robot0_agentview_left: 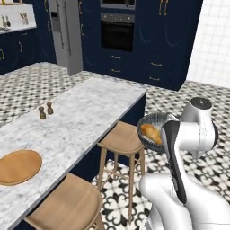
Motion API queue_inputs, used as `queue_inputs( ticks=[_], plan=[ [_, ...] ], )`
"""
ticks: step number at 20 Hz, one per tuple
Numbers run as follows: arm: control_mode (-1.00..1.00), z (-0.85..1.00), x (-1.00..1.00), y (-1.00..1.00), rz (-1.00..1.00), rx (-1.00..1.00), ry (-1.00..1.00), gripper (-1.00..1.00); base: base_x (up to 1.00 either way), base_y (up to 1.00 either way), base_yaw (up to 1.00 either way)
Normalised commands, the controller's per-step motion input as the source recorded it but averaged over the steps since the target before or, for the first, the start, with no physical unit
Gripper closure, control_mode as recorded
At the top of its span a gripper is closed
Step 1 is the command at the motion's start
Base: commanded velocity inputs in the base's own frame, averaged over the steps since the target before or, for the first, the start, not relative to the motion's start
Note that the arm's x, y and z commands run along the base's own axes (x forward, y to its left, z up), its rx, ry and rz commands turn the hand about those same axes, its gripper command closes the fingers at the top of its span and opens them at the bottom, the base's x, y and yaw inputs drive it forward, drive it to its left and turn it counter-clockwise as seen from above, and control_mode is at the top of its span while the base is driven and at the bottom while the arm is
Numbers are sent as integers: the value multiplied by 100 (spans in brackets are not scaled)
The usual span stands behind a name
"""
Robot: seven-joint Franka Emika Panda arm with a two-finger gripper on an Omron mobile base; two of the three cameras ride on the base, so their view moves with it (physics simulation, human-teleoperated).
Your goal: Pick the chicken drumstick and corn from their plates and place them in the bowl. Then put the bowl in the fridge.
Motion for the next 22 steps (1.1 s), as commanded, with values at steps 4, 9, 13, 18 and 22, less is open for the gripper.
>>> queue_inputs(
  ticks=[4,9,13,18,22],
  plan=[
    [100,0,0,0,0,0,0,100,100,-42,-19],
    [100,0,0,0,0,0,0,100,70,-73,-23],
    [100,0,0,0,0,0,0,100,0,-100,-6],
    [100,0,0,0,0,0,0,100,56,-94,-7],
    [100,0,0,0,0,0,0,100,100,-70,0]
  ],
)
